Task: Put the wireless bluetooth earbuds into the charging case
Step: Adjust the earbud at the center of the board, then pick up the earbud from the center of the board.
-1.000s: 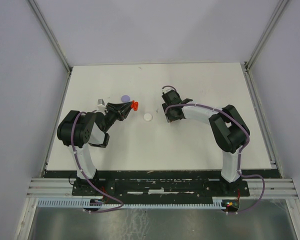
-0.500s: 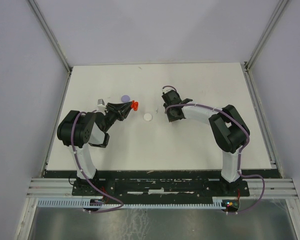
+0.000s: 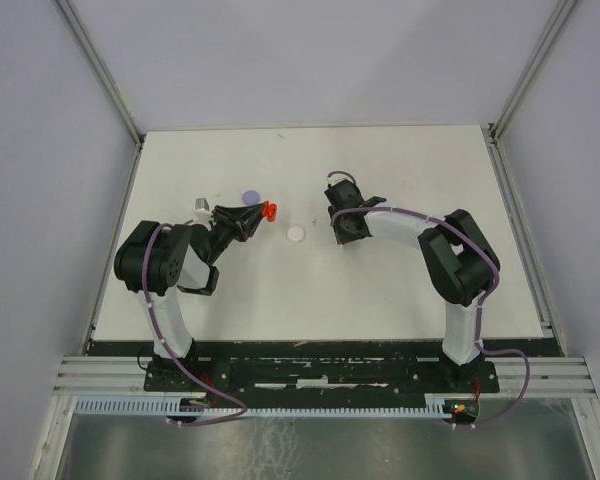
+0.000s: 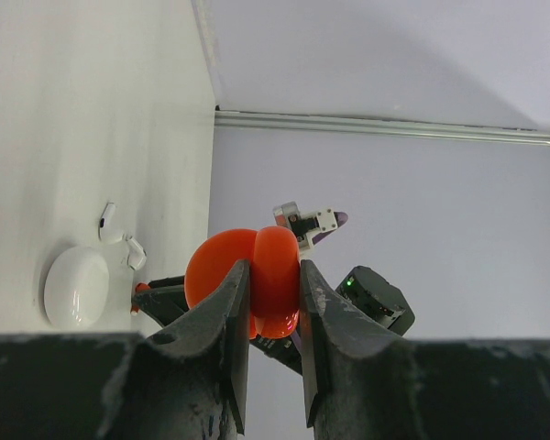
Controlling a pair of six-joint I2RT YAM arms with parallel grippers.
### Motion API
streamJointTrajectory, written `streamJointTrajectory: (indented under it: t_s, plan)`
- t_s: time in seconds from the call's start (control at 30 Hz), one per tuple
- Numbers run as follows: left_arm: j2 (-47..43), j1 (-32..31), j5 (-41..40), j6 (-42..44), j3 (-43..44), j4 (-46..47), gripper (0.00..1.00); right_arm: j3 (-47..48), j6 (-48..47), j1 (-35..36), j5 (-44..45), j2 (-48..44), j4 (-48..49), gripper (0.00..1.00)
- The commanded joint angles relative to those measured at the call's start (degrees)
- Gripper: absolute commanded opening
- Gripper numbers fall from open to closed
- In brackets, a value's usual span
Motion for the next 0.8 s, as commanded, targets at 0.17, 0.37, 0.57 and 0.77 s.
streamJointTrajectory:
  t_s: [0.17, 0.37, 0.57, 0.77]
  plan:
    - [0.55, 0.21, 1.24, -1.49, 0.79, 11.57, 0.03, -0.35, 0.21, -0.30, 0.50, -3.02, -1.51, 0.45]
    - [0.23, 0.26, 1.18, -1.50, 0.66, 11.54, 0.03, -1.29, -0.02, -0.51, 0.76, -4.53, -2.24, 0.45]
    - [0.12, 0.26, 1.17, -1.47, 0.47, 11.52, 0.03, -2.03, -0.24, -0.79, 0.89, -5.04, -2.11, 0.45]
    - [0.29, 0.20, 1.17, -1.33, 0.58, 11.55, 0.03, -1.63, -0.08, -0.89, -0.50, -3.94, -1.03, 0.45]
